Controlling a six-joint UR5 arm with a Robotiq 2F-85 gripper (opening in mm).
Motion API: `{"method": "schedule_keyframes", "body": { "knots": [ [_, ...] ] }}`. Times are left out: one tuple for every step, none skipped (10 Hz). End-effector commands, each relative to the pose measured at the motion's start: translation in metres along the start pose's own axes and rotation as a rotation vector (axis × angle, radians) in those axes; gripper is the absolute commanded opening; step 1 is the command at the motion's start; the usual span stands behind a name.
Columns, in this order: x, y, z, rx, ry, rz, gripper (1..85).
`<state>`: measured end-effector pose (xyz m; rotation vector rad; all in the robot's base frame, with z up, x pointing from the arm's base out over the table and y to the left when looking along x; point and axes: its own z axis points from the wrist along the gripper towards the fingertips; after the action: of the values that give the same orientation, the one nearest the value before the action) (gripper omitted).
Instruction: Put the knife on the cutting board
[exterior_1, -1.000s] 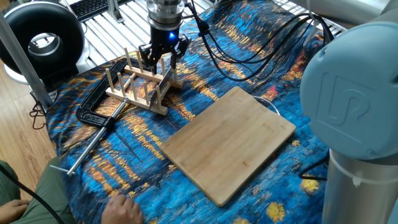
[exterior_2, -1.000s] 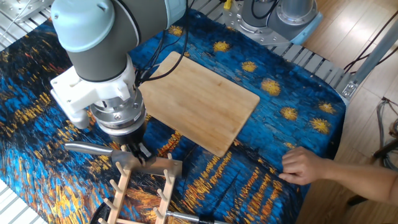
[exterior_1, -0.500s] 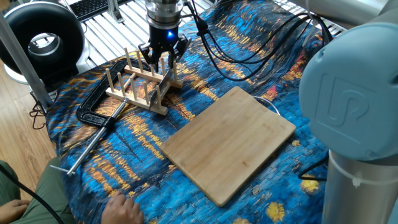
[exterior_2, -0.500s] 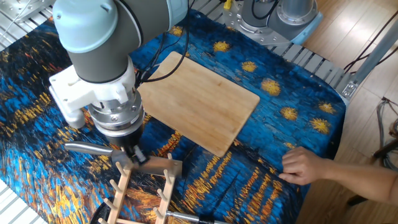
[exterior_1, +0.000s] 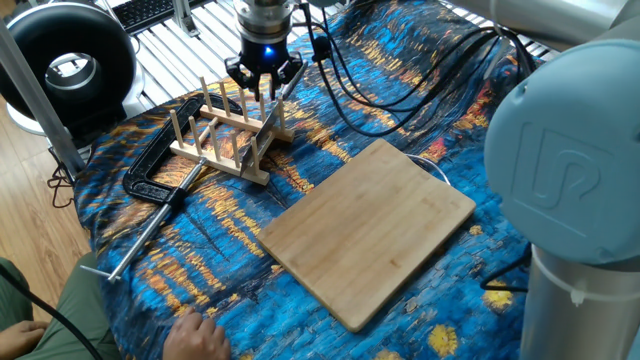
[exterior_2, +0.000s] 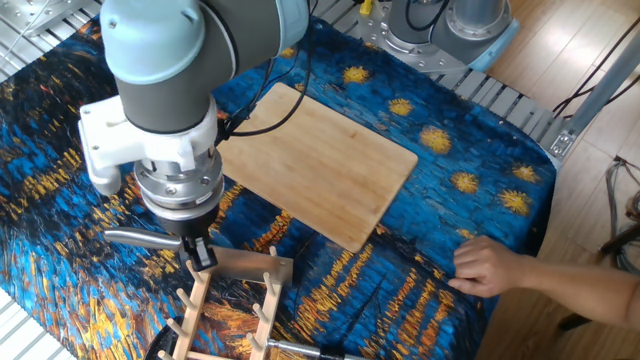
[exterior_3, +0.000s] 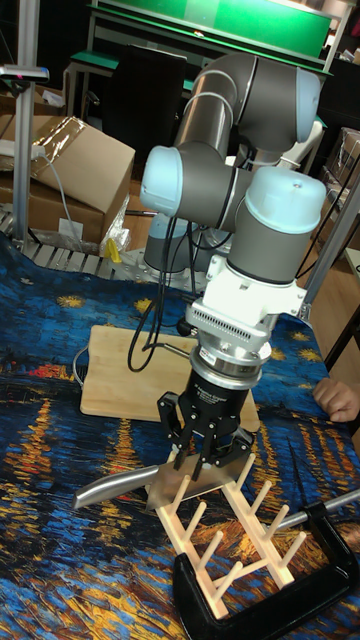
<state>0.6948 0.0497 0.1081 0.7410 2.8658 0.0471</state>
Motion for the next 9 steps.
{"method": "schedule_keyframes", "body": {
  "knots": [
    [-0.001,0.010,-0.007,-0.038,-0.009,0.040,29.7],
    [0.004,0.012,-0.009,-0.043,0.005,0.043,29.3],
    [0.007,0.010,-0.011,-0.036,0.010,0.042,29.0],
    [0.006,0.010,-0.011,-0.028,-0.004,0.039,27.7],
    [0.010,0.005,-0.010,-0.010,0.003,0.037,26.3],
    [0.015,0.002,-0.009,0.001,0.019,0.037,20.3],
    [0.021,-0.003,-0.009,0.019,0.042,0.036,12.0],
    [0.024,0.000,-0.010,0.011,0.050,0.038,11.7],
    [0.030,0.007,-0.010,-0.011,0.068,0.042,10.7]
  ]
}}
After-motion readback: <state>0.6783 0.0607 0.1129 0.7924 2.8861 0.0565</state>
